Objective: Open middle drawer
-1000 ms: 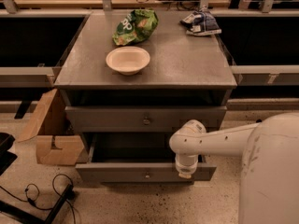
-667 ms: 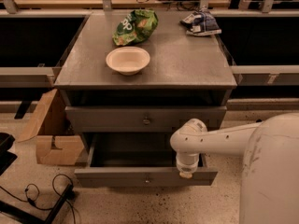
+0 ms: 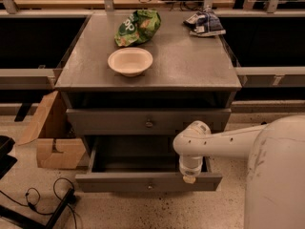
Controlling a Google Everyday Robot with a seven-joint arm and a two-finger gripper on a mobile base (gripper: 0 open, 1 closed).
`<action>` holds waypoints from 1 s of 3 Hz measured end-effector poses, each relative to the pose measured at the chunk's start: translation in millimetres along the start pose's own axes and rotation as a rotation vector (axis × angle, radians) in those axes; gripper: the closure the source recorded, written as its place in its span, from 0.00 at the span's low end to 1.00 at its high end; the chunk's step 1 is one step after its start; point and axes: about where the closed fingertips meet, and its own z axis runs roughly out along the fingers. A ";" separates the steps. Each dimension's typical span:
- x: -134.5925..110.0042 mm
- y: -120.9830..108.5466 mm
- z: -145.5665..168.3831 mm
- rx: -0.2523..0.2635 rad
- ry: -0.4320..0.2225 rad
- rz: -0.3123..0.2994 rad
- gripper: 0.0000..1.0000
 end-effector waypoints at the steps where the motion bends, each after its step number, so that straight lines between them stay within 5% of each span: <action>1: 0.0 0.0 0.0 0.000 0.000 0.000 0.51; 3: 0.0 0.0 0.0 0.000 0.000 0.000 0.06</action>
Offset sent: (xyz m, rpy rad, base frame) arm 0.0000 0.0000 0.0000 0.0000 0.0000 0.0000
